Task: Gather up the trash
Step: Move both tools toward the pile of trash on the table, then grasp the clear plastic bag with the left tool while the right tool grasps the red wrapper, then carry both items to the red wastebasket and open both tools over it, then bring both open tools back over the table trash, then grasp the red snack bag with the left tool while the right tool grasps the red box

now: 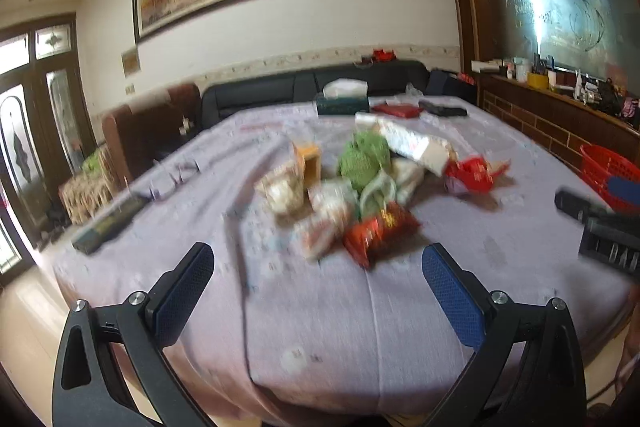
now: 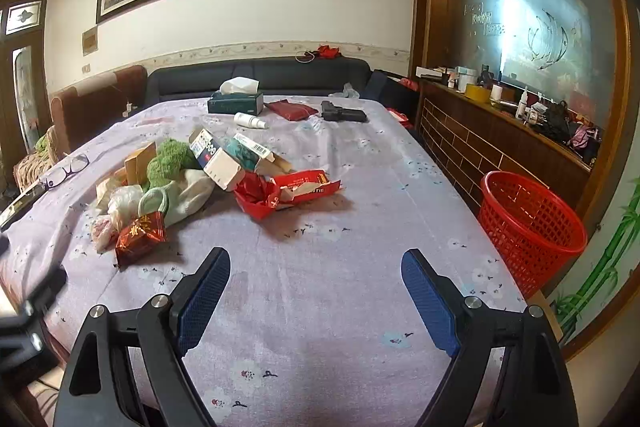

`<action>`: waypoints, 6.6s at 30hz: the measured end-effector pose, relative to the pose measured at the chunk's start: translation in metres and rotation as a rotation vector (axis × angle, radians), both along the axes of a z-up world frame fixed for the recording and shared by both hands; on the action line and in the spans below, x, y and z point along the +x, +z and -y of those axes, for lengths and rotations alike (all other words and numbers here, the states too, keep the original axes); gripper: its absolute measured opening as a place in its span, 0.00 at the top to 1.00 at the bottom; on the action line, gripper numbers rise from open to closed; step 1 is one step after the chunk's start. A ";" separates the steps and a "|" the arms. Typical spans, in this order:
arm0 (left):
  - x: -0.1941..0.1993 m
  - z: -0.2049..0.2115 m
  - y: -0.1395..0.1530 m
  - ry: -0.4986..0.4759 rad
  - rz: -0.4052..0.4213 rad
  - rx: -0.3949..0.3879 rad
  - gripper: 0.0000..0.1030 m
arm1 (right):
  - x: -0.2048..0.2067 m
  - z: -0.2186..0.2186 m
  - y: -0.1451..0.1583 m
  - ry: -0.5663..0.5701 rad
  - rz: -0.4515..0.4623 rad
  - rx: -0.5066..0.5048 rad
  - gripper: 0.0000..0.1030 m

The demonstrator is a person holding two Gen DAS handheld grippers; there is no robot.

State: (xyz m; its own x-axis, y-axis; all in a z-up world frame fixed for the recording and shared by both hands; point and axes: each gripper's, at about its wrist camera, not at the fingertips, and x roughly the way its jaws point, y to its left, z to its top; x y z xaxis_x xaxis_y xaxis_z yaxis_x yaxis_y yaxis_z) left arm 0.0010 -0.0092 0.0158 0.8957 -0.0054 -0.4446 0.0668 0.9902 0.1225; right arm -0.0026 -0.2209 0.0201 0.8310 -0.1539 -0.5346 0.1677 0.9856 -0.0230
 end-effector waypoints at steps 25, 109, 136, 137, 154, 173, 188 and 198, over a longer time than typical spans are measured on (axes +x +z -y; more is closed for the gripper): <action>0.020 -0.001 0.010 0.019 0.003 0.021 0.00 | 0.001 -0.002 -0.002 0.009 -0.006 0.005 0.16; 0.109 0.259 0.058 -0.810 -0.344 -0.139 0.70 | -0.009 0.268 0.033 -0.278 0.063 0.468 0.84; 0.121 0.343 0.042 -0.831 -0.433 -0.143 0.38 | -0.015 0.332 0.015 -0.356 0.087 0.514 0.52; 0.118 0.331 0.042 -0.823 -0.428 -0.139 0.38 | -0.012 0.318 0.017 -0.319 0.081 0.514 0.51; 0.123 0.053 0.005 -0.419 -0.361 -0.064 0.32 | 0.061 0.140 0.006 0.041 -0.111 0.412 0.42; 0.134 0.057 -0.055 -0.480 -0.424 0.065 0.59 | 0.112 0.107 -0.016 0.122 -0.239 0.538 0.42; 0.111 0.053 -0.038 -0.451 -0.245 0.034 0.65 | 0.199 0.101 -0.061 0.007 -0.355 0.629 0.88; 0.114 0.051 -0.026 -0.327 -0.167 -0.046 0.65 | 0.129 0.079 -0.019 0.043 -0.106 0.479 0.97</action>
